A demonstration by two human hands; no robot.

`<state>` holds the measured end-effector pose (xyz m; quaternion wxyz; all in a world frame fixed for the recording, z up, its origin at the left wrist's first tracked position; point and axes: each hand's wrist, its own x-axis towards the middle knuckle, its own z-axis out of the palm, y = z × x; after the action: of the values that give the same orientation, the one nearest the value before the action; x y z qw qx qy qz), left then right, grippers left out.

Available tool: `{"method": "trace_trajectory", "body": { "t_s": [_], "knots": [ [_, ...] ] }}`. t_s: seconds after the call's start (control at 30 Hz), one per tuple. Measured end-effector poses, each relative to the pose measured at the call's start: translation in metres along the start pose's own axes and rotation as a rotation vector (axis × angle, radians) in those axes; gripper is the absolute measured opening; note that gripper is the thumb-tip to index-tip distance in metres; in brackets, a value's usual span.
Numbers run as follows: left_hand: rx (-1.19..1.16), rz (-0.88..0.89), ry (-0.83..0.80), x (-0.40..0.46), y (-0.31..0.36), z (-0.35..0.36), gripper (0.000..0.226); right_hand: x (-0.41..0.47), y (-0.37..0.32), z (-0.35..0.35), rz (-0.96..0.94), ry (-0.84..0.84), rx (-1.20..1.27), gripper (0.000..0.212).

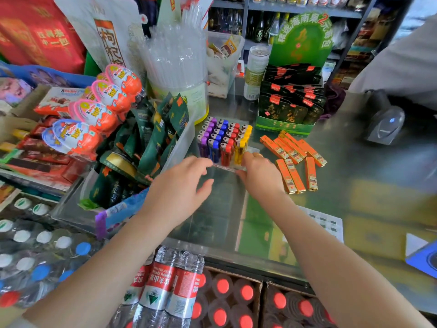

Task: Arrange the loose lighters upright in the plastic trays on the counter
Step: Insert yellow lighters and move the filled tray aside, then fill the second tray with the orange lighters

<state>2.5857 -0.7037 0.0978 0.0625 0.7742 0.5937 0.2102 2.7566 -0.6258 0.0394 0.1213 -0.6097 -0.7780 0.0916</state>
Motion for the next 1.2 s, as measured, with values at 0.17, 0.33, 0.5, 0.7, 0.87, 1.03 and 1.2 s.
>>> {"method": "trace_trajectory", "body": {
  "t_s": [0.17, 0.33, 0.5, 0.7, 0.87, 1.03, 1.2],
  "knots": [
    [0.132, 0.153, -0.063, 0.024, -0.005, -0.013, 0.029, 0.039, -0.009, 0.010, 0.097, 0.017, -0.058, 0.026],
    [0.083, 0.164, -0.072, 0.022, -0.017, -0.010, 0.041, 0.067, -0.007, 0.014, 0.133, 0.042, -0.085, 0.027],
    [0.008, 0.138, -0.121, 0.005, -0.023, 0.001, 0.041, 0.074, 0.002, 0.008, 0.102, 0.011, -0.007, 0.022],
    [-0.048, 0.126, -0.135, -0.007, -0.009, 0.029, 0.033, 0.013, 0.033, -0.026, -0.105, -0.028, 0.285, 0.018],
    [-0.125, 0.114, -0.229, -0.016, 0.015, 0.058, 0.030, -0.065, 0.076, -0.045, -0.032, -0.126, 0.318, 0.011],
    [-0.113, 0.128, -0.222, -0.020, 0.026, 0.069, 0.028, -0.099, 0.104, -0.044, 0.044, -0.091, 0.199, 0.012],
    [-0.153, 0.051, -0.234, -0.028, 0.027, 0.066, 0.061, -0.092, 0.089, -0.041, 0.061, -0.090, 0.168, 0.017]
  ]
}}
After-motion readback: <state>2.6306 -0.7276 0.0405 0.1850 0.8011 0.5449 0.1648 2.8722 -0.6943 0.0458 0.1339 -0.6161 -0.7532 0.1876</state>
